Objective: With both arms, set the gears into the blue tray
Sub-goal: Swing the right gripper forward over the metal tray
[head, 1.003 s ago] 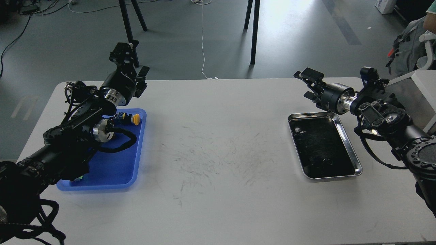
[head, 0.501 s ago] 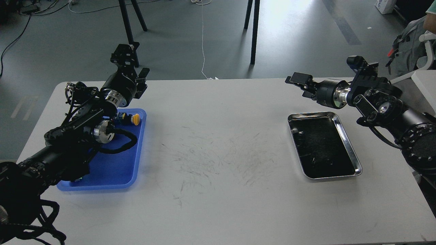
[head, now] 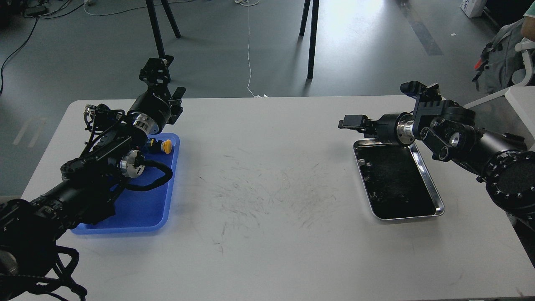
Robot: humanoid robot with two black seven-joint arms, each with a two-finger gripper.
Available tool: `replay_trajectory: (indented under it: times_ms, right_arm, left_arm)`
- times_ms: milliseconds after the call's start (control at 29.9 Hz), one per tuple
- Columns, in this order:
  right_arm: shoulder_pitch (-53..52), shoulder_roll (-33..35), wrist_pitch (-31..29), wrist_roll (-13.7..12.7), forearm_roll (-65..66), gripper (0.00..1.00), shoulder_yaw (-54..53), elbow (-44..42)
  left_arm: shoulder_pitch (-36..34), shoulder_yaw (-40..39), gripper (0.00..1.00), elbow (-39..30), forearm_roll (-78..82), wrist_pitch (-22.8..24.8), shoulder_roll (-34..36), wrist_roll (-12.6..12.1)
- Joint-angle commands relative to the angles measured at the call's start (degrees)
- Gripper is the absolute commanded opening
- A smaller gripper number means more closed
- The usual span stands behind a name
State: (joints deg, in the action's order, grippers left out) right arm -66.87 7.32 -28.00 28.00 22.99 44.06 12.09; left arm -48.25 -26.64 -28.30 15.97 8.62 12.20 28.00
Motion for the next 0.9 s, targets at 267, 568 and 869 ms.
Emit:
replay_trajectory:
  times_ms: [267, 568, 869]
  right_arm:
    - [-10.9, 8.6, 0.0, 0.0, 5.0, 0.98, 0.0, 22.3]
    - [-12.7, 14.8, 0.0, 0.0, 12.2, 0.98, 0.1, 28.3]
    - [-14.8, 18.7, 0.0, 0.0, 23.1, 0.98, 0.1, 32.0]
  left_arm:
    - [0.0, 0.0, 0.98, 0.1, 0.0, 0.1, -0.7, 0.0]
    - [0.0, 0.1, 0.98, 1.8, 0.2, 0.4, -0.7, 0.0]
    - [0.4, 0.2, 0.98, 1.8, 0.4, 0.5, -0.8, 0.0]
